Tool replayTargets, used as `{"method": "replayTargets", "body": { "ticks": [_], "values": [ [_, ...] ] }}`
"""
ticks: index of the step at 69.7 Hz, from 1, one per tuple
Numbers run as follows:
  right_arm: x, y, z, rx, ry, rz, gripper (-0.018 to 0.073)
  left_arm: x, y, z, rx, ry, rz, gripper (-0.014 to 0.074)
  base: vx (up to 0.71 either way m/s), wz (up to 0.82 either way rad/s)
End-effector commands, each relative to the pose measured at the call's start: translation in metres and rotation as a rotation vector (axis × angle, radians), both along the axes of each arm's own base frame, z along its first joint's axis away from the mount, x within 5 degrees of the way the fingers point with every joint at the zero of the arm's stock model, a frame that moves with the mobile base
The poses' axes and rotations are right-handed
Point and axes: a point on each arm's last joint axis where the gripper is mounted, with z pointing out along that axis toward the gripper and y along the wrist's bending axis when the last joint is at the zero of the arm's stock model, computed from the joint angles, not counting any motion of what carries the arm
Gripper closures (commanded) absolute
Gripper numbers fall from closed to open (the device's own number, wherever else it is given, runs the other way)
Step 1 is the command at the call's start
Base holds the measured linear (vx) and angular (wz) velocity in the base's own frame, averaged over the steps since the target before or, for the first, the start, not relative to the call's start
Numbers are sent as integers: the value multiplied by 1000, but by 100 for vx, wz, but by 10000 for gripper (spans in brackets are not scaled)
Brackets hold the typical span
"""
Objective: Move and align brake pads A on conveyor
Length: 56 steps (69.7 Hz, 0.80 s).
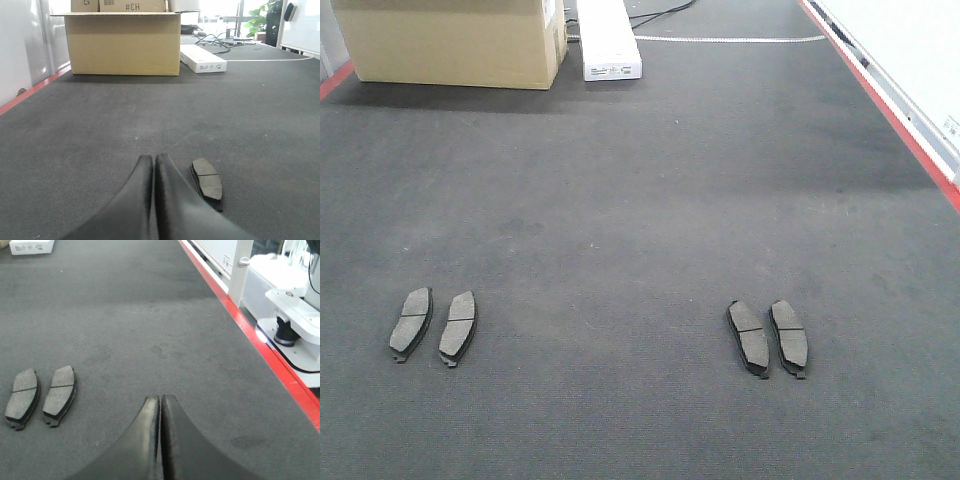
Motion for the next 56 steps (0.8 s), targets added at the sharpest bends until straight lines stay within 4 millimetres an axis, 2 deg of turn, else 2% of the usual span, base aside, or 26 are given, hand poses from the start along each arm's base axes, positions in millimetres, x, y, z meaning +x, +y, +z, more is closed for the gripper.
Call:
{"method": "replayTargets", "body": {
  "ticks": [1,15,56],
  "values": [
    [-2,1,3,-42,-151,8,566,0,-1,1,-9,-65,-8,602,0,0],
    [-9,2,-27,-38,-197,10,566,0,-1,1,-9,-65,-8,602,0,0],
    [-9,2,-27,-21,-188,9,566,0,-1,1,-9,-65,-8,602,0,0]
  ]
}}
